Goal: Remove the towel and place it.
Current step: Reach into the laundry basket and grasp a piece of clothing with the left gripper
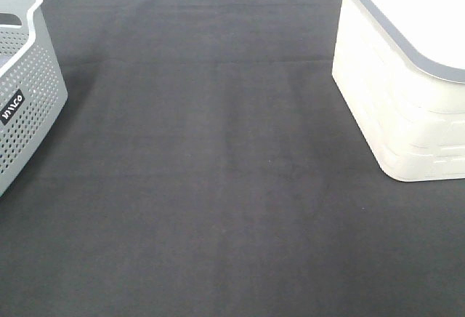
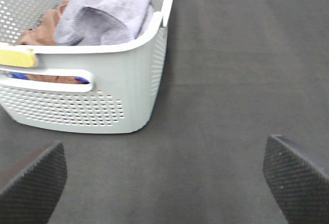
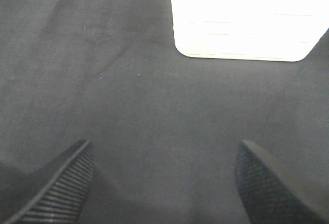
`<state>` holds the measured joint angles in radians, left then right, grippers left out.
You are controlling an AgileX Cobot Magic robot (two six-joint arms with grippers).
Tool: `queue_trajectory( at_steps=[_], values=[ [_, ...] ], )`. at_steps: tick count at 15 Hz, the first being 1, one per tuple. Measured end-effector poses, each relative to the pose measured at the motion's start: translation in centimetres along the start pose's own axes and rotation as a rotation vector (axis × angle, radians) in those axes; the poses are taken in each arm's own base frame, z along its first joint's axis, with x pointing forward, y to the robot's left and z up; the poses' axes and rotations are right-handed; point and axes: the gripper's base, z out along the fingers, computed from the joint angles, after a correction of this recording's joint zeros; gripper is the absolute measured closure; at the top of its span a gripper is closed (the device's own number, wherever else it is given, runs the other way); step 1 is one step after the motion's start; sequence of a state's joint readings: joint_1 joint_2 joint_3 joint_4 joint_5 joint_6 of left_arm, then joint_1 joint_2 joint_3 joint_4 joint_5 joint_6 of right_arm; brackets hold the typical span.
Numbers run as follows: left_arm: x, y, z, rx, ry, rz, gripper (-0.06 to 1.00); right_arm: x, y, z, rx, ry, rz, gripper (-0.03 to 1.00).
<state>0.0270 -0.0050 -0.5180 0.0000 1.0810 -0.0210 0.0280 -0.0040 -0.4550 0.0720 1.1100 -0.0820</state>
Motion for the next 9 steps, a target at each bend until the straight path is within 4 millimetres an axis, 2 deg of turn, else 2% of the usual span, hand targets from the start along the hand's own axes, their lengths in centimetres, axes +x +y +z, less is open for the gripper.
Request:
queue_trajectory(
  at_steps=[9],
  values=[
    [0.0, -0.29, 0.0, 0.032, 0.0, 0.004, -0.03, 0.0, 0.0, 0.0, 0.0, 0.0, 0.0, 0.23]
  ],
)
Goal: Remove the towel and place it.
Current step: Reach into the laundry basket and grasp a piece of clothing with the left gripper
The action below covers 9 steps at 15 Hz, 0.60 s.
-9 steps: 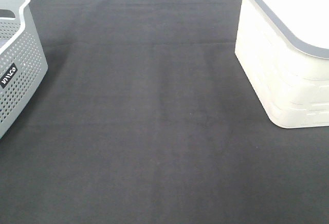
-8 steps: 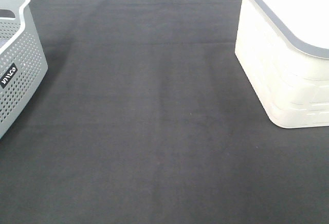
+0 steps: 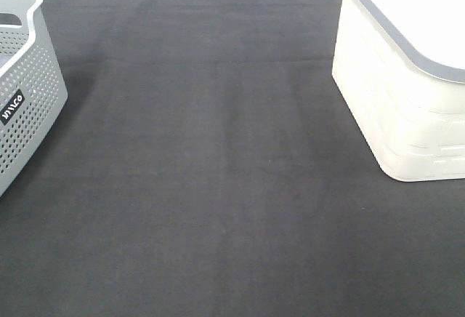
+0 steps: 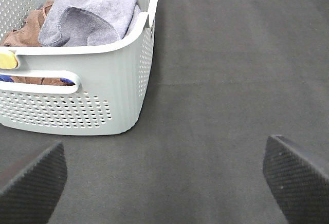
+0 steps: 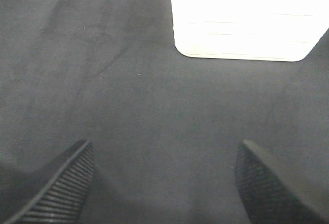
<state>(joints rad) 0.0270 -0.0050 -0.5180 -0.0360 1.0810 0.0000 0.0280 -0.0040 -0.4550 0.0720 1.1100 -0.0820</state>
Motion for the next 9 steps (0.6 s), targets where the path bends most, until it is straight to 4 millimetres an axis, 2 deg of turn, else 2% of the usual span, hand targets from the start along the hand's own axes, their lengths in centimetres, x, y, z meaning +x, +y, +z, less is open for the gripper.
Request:
queue_trajectory(
  at_steps=[9],
  values=[
    [0.0, 0.0, 0.0, 0.0, 0.0, 0.0, -0.03, 0.0, 0.0, 0.0, 0.0, 0.0, 0.0, 0.23]
  ],
)
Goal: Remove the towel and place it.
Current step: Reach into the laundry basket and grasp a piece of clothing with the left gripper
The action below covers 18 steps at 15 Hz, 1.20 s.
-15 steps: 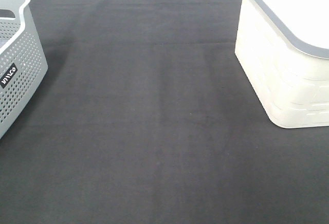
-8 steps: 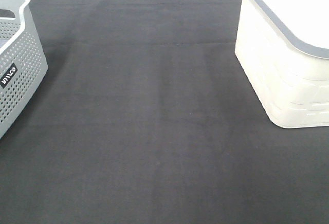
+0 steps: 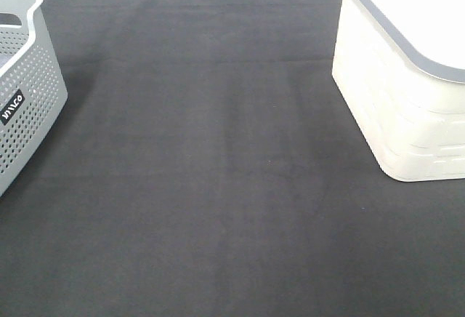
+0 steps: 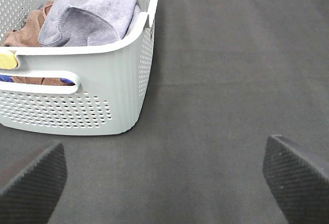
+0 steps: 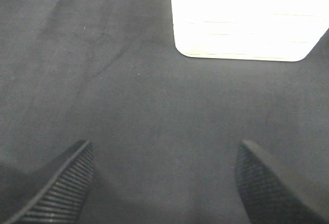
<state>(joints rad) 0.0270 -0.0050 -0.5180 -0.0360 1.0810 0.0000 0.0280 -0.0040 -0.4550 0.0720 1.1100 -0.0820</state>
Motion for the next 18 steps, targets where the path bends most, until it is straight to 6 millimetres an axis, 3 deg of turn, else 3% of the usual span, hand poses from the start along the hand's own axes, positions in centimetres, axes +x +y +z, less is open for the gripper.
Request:
queue_trajectory(
  at_steps=[18],
  values=[
    [0.0, -0.06, 0.0, 0.006, 0.0, -0.003, -0.03, 0.0, 0.0, 0.0, 0.0, 0.0, 0.0, 0.23]
  ],
)
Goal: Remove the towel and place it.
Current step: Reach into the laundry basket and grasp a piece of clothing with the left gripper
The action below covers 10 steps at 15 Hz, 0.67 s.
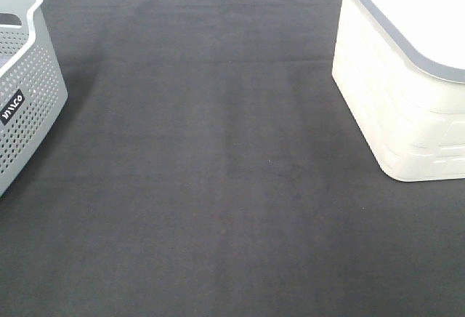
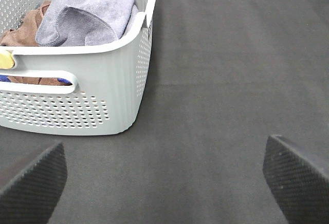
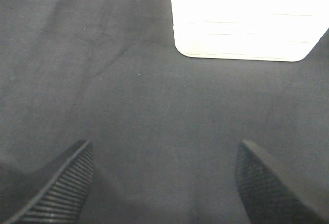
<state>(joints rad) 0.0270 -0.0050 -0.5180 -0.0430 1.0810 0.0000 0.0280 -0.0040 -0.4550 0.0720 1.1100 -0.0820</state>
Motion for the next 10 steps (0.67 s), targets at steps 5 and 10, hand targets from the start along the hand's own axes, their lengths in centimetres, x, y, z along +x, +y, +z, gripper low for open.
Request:
queue_trajectory(
  at_steps=[5, 10],
  values=[
    [0.0, 0.0, 0.0, 0.0, 0.0, 0.0, -0.03, 0.0, 0.0, 0.0, 0.0, 0.0, 0.0, 0.23],
    [0.0, 0.0, 0.0, 0.0, 0.0, 0.0, -0.03, 0.0, 0.0, 0.0, 0.0, 0.0, 0.0, 0.23]
  ],
)
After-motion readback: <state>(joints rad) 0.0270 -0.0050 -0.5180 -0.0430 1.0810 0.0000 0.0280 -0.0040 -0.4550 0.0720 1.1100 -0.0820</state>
